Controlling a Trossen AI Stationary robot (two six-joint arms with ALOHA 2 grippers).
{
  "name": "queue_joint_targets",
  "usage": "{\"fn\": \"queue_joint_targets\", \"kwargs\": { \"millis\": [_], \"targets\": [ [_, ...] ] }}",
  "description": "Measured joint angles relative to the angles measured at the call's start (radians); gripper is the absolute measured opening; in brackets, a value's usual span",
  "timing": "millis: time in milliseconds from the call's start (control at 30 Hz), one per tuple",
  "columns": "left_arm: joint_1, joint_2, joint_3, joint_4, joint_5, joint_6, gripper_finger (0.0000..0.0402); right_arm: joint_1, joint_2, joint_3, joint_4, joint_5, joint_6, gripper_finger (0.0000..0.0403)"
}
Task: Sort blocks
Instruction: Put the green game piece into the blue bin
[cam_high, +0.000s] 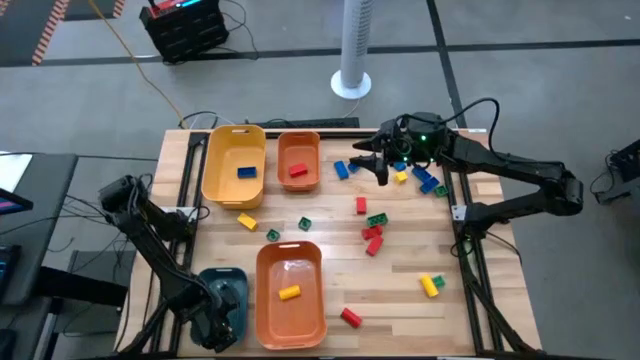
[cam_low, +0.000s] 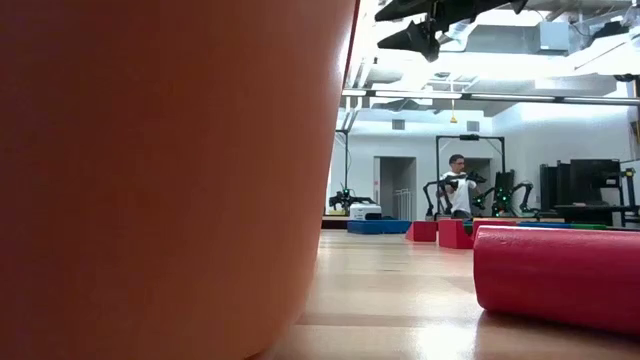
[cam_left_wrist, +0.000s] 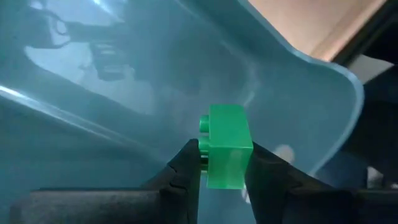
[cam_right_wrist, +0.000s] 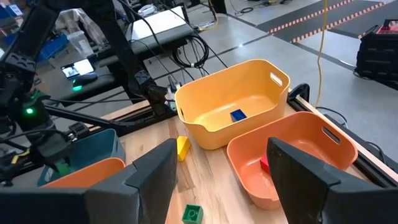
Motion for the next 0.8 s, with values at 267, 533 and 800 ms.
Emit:
{"fn": "queue_joint_targets", "kwargs": {
  "millis": [267,533,800],
  "targets": [
    [0.011,-0.002,0.0,-0.029,0.002,0.019,0.0203,0.0,0.0,0.0,0.003,0.0,0.0,0.026],
    [0.043,-0.046,0.0,-0.034,0.086,0.011,0.0204,0.0,-0.003,0.003,-0.014,0.0,0.0,0.026],
    [0.112,-0.229,0.0,-0.105,0.066,0.006,0.02,-0.025,0.0,0.051,-0.174,0.042,-0.036,0.026]
  ]
}}
